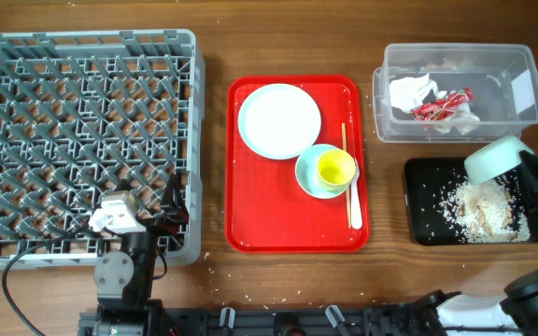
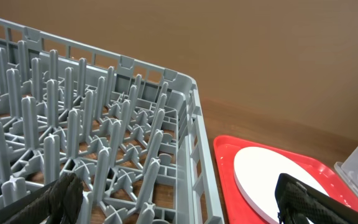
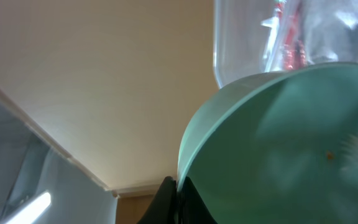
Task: Sort waste into correct bins and load items into the dishwasher rack
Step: 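Carry the rice bowl right and tip the rice onto the black tray, then place the emptied bowl onto the white plate with the right gripper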
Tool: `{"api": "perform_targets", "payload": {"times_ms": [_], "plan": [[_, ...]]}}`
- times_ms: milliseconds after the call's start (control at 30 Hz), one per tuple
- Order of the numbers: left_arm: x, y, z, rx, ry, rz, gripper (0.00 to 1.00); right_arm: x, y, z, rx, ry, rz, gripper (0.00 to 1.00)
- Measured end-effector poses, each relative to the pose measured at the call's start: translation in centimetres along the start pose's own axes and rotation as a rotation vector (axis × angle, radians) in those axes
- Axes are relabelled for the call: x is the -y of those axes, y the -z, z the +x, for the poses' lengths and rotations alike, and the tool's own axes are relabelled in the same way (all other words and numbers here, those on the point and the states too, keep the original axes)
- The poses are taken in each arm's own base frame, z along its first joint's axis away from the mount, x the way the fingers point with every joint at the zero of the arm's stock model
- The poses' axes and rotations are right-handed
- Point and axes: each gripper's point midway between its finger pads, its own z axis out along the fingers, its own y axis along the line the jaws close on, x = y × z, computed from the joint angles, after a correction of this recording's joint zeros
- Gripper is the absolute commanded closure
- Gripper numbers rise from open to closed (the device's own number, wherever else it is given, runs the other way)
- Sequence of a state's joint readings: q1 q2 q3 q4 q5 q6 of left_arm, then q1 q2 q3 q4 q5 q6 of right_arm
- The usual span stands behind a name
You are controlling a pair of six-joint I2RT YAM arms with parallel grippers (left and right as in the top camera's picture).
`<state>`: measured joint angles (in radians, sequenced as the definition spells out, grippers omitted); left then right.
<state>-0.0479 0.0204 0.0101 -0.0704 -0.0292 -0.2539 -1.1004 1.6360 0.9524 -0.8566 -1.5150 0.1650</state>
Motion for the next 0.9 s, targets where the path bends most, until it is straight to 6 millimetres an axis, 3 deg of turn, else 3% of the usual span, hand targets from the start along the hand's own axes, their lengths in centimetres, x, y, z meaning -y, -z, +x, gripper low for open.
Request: {"api": "perform_targets", "payload": {"times_ms": [100,300,433,600,700,800,867,900], "plan": [[0.0,0.0,0.0,0.000,0.000,0.000,0.00,-0.2,0.0,-0.7,0.004,0.022,-0.008,0.96],[0.0,0.0,0.0,0.000,0.000,0.000,0.00,-0.8,-0.4,0.0,-0.025,-0.070,-0.040,0.96],[0.0,0.0,0.0,0.000,0.000,0.000,0.00,0.8,-3.3,3.3,-0.132,-0.070,0.067,0.96],[0.0,0.0,0.0,0.000,0.000,0.000,0.00,-0.4,-5.8,6.9,-0.230,0.135,0.167,0.96],[0.0,0.0,0.0,0.000,0.000,0.000,0.00,-0.5,-8.0,10.2,-0.265,0.321,0.357,0.96],[0.0,0.0,-0.1,0.002,0.000,0.001,0.00,-2.9,-13.4,15.9,-0.362,0.564,0.344,0.96],[0.0,0.0,0.0,-0.001,0.000,0.001,0.00,-4.9,-17.4,22.2,-0.465,0.683,0.241,0.96],[0.1,0.0,0.0,-0.001,0.000,0.002,0.00,-7.0,-19.9,26.5,-0.505,0.760,0.128,0.96]]}}
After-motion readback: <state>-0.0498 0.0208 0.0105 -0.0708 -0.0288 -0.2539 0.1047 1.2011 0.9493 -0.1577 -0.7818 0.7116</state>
